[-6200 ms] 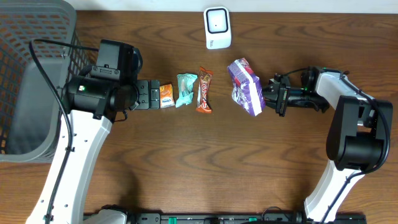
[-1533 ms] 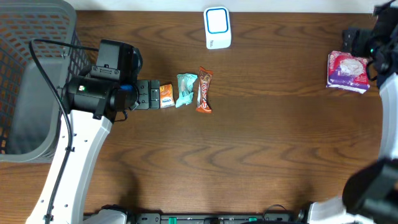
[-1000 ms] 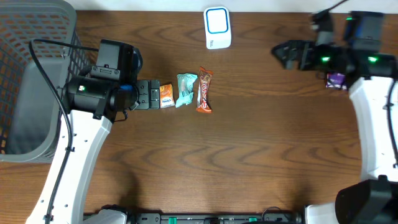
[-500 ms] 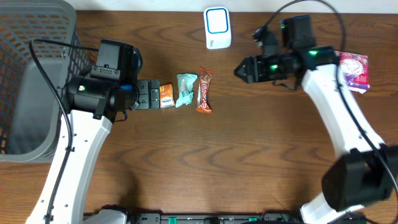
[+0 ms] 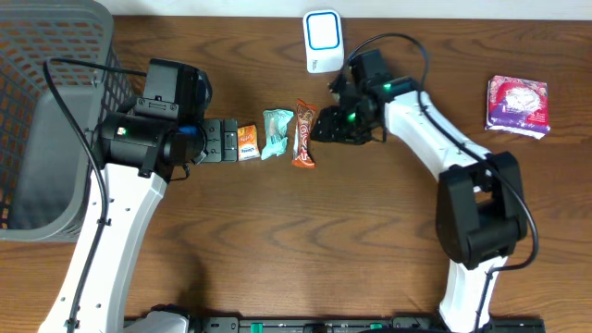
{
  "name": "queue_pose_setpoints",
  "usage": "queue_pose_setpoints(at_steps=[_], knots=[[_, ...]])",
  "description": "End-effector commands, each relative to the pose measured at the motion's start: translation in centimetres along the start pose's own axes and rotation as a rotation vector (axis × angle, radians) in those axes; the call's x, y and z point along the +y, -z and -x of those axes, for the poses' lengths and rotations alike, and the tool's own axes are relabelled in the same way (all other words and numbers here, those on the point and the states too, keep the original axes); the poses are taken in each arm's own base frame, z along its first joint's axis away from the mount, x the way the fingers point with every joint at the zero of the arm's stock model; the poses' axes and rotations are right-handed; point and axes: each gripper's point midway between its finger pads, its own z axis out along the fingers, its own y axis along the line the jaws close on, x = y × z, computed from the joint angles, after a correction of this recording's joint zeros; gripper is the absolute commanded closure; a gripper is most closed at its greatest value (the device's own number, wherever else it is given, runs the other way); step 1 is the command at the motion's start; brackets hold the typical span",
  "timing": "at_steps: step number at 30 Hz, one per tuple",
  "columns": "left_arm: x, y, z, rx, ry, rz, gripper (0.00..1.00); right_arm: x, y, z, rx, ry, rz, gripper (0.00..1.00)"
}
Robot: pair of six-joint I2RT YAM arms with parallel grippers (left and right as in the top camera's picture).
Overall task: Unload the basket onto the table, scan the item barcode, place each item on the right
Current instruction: 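Grasp the red-brown wrapped bar with the right gripper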
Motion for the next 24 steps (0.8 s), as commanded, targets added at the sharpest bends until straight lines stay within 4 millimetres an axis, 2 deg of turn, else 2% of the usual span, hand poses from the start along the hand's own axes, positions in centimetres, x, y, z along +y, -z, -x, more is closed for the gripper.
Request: queue_pose_setpoints(at_steps=[1, 4, 10, 18, 24], knots=[[0.1, 0.1, -0.1, -0.001, 0.001, 0.008, 0.02, 1.1, -0.7, -0.3, 0.007, 0.0, 0.013, 0.43], [0.1, 0.1, -0.1, 0.0, 0.001, 0.008, 0.02, 1.8, -1.0, -0.1, -0.011, 0.027, 0.01, 0.41], [0.1, 0.1, -0.1, -0.001, 0.001, 0.008, 0.02, 0.0, -1.5, 0.4, -0.064, -0.065, -0.137, 0.31], [0.1, 0.1, -0.1, -0.001, 0.001, 0.008, 0.02, 0.6, -3.2, -0.1, -0.051, -0.051, -0.15, 0.31], [0.1, 0.1, -0.1, -0.001, 0.001, 0.008, 0.02, -0.9, -4.5, -0.5, -0.044, -0.055, -0.223, 0.31]])
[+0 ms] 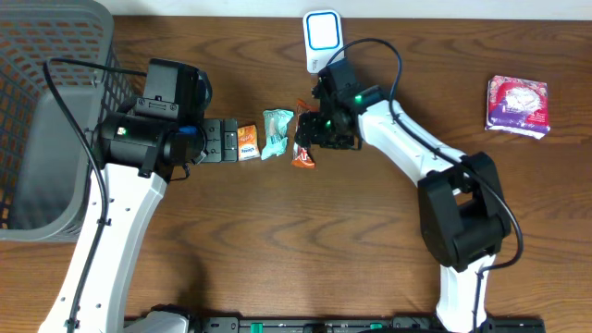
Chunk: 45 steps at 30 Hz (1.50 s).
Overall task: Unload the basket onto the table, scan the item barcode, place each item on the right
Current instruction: 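Grasp the red-brown wrapped bar with the right gripper, then lift the bar up to the scanner with the right gripper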
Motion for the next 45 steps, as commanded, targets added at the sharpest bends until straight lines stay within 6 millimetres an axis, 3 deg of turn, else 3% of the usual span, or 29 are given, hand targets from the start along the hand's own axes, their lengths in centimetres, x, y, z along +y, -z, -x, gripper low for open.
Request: queue_pose_setpoints(at_steps=[1, 10, 20, 25, 32, 36, 40, 45], knots=[[0.1, 0.1, -0.1, -0.001, 0.001, 0.009, 0.02, -1.3, -1.7, -0.5, 0.013, -0.02, -0.068, 0.31], [0.1, 0.1, -0.1, -0.001, 0.001, 0.009, 0.02, -1.1, -1.9, -0.3, 0.003, -0.026, -0.062, 0.34], [0.1, 0.1, -0.1, -0.001, 0.001, 0.009, 0.02, 0.9, -3.1, -0.6, -0.011, -0.003, -0.042, 0.34], [0.1, 0.1, -0.1, -0.001, 0.001, 0.009, 0.02, -0.2, -4.6, -1.3, -0.004, 0.009, -0.119, 0.37], [0.1, 0.1, -0.1, -0.001, 0.001, 0.009, 0.02, -0.7, -5.2, -1.8, 0.014, 0.025, -0.136, 0.68], [0.1, 0.1, -0.1, -0.001, 0.001, 0.009, 0.02, -1.3, -4.9, -1.6, 0.022, 0.069, -0.143, 0.99], [0.1, 0.1, -0.1, -0.001, 0.001, 0.009, 0.02, -1.7, -3.7, -1.1, 0.016, 0.093, -0.144, 0.99], [0.1, 0.1, -0.1, -0.001, 0.001, 0.008, 0.02, -0.7, -1.2, 0.4, -0.046, 0.152, -0.119, 0.99]])
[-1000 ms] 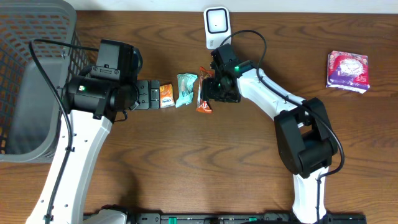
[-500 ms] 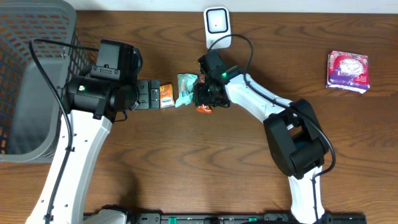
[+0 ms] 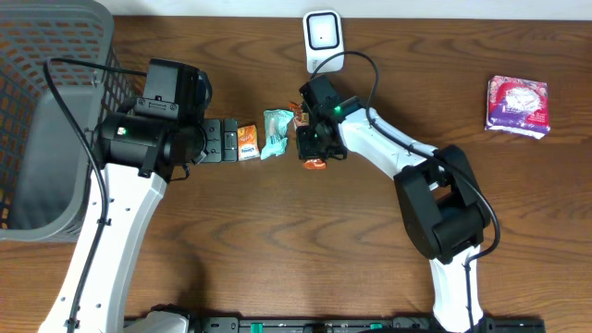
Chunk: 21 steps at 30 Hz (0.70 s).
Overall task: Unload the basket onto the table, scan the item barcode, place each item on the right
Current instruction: 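Lift the bar up to the scanner with the right gripper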
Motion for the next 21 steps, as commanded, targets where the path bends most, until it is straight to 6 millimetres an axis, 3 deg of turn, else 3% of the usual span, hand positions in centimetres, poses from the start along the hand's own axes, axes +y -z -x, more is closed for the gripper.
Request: queue_pose_setpoints(at_steps=[1, 9, 12, 16, 21], knots=[[0.1, 0.1, -0.1, -0.001, 0.001, 0.009, 0.02, 0.1, 3.3, 2.1, -0.093, 0.073, 0.002, 0.99], [0.1, 0.1, -0.1, -0.001, 0.001, 0.009, 0.02, -1.8, 11.6, 7.4, -0.402, 0.058, -0.171, 0.99], [0.1, 0.1, -0.1, -0.001, 0.001, 0.009, 0.02, -1.3, 14.1, 8.4, -0.474, 0.083, -0.166, 0.99], [0.1, 0.1, -0.1, -0.001, 0.001, 0.009, 0.02, -0.7, 15.0, 9.0, -0.514, 0.086, -0.15, 0.99], [0.1, 0.1, -0.1, -0.001, 0.001, 0.009, 0.02, -0.7, 13.6, 9.7, -0.516, 0.163, -0.169, 0.99]])
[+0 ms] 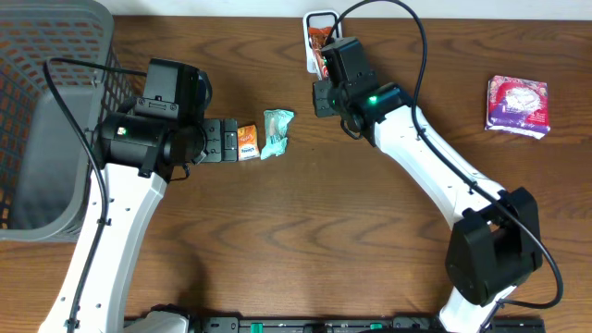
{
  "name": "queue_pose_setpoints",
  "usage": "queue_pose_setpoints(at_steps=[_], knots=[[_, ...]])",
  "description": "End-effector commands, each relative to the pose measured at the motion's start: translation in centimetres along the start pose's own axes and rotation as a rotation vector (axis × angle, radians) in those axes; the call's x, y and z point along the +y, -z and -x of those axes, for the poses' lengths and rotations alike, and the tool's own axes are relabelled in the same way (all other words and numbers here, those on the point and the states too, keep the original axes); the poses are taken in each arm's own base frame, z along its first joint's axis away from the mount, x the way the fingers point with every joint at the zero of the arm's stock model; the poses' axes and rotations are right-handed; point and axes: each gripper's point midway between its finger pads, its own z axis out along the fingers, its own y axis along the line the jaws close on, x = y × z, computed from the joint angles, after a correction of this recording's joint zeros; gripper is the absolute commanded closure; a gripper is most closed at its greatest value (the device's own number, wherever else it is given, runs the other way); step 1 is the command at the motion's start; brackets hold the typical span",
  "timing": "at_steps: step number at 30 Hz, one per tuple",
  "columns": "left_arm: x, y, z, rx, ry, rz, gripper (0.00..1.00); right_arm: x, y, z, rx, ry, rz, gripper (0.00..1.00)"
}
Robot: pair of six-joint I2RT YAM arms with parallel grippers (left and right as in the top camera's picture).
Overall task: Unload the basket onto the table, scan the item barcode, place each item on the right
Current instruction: 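Lift the bar up to the scanner with the right gripper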
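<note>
An orange-brown snack bar (319, 43) is held up against the white barcode scanner (308, 37) at the table's far edge and covers most of its face. My right gripper (326, 57) is shut on the bar, its arm reaching in from the right. My left gripper (225, 141) lies on the table at the left, its tips beside a small orange packet (247, 142). This overhead view does not show how its fingers stand. A teal packet (276, 132) lies just right of the orange one.
A grey mesh basket (46, 111) fills the far left corner. A pink and white packet (518, 104) lies at the far right. Black cables run along both arms.
My right gripper was down at the snack bar beside the teal packet. It now holds the bar up at the scanner, whose face it covers. The left arm has not moved.
My right gripper first hovered just right of the snack bar on the table. It then stood over the bar, then low on it next to the teal packet. Now the bar is off the table and held at the scanner. The left arm stayed still throughout.
</note>
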Motion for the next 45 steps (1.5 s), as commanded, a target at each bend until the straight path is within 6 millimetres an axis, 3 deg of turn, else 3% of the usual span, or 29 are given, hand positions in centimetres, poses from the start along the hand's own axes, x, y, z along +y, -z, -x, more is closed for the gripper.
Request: queue_pose_setpoints(at_steps=[1, 7, 11, 16, 24, 31, 34, 40, 45], knots=[[0.1, 0.1, -0.1, -0.001, 0.001, 0.009, 0.02, -0.4, -1.5, 0.0, -0.008, 0.068, -0.028, 0.99], [0.1, 0.1, -0.1, -0.001, 0.001, 0.009, 0.02, -0.7, -5.4, -0.2, -0.032, 0.057, -0.029, 0.99], [0.1, 0.1, -0.1, 0.0, 0.001, 0.009, 0.02, -1.0, -6.7, 0.3, -0.058, 0.057, -0.014, 0.99], [0.1, 0.1, -0.1, -0.001, 0.001, 0.009, 0.02, -1.1, -6.5, 3.1, -0.158, 0.069, 0.018, 0.99], [0.1, 0.1, -0.1, 0.0, 0.001, 0.009, 0.02, -3.3, -6.4, 6.8, -0.273, -0.052, 0.084, 0.99], [0.1, 0.1, -0.1, -0.001, 0.001, 0.009, 0.02, -3.9, -6.7, 10.2, -0.267, -0.097, 0.144, 0.99], [0.1, 0.1, -0.1, -0.001, 0.001, 0.009, 0.02, -4.1, -7.9, 10.3, -0.208, -0.097, 0.132, 0.99], [0.1, 0.1, -0.1, -0.001, 0.001, 0.009, 0.02, -4.1, -10.9, 8.6, -0.096, -0.101, 0.11, 0.99], [0.1, 0.1, -0.1, -0.001, 0.001, 0.009, 0.02, -4.6, -11.6, 8.1, -0.084, -0.084, 0.102, 0.99]])
